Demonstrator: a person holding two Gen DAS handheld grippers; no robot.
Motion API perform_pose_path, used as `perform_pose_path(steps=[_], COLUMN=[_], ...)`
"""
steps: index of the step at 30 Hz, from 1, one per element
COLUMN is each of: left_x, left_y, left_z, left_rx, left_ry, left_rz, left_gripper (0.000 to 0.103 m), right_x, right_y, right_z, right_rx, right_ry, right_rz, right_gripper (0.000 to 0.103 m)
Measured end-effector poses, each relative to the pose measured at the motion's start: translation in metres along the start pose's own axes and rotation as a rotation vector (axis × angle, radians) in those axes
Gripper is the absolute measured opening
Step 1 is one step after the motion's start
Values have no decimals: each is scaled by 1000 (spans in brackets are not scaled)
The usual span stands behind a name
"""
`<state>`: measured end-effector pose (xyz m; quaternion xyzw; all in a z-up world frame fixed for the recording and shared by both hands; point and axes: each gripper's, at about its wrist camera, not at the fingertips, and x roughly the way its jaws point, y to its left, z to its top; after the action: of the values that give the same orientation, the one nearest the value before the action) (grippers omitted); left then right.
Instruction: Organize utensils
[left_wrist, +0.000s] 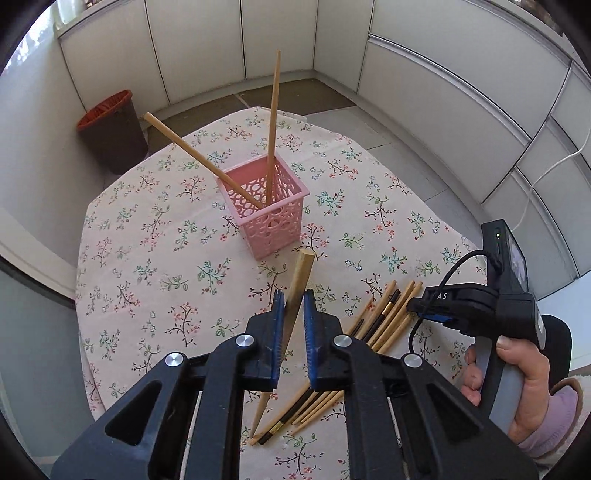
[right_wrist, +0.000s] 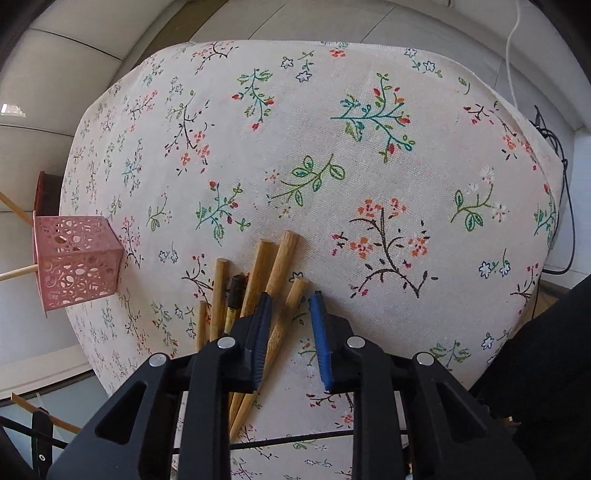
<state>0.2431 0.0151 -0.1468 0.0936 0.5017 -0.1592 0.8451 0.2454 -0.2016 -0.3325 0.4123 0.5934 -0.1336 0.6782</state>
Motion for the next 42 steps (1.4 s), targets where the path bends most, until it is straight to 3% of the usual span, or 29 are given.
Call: perform_pose_path(steps=[6,12,15,21,24,31,34,36,38,42], left_x=[-32,-65,-77,-96,-101,-90,-68,-40,-8,46], left_y=[4,6,2,2,7,20,20,12,0,-26], left_z=[0,-4,-9,-13,-15,-21,-19,-17,-13,7], left_rx=[-19,-58,-81,-106,-110,-88,-82,-62,-38,37], left_ry=[-64,-131,-162,-218,-237,-203,-134,-58,4,96], left_rz=[3,14,6,19,7,-22,-51,-53,-33,15], left_gripper=[8,8,8,5,5,5,5,13,28,37], right_x=[-9,-75,-80,-34,-15,-3,-2,-1,-3,-5], right_y=[3,11,1,-6,-5,-17,-17,-18,-22,-32], right_z=[-2,-17,-15,-8,-4,7,6,6,7,9], right_rx=[-84,-306,-279,-144,-99,-11,-15,-17,-9,3], right_ry=[-24,-159,-89,59,67,64,70,78,83,107], right_rz=[51,158,175,131,97,76,83,87,97,116], right_gripper=[0,0,1,9,20,25,26,26,31,33])
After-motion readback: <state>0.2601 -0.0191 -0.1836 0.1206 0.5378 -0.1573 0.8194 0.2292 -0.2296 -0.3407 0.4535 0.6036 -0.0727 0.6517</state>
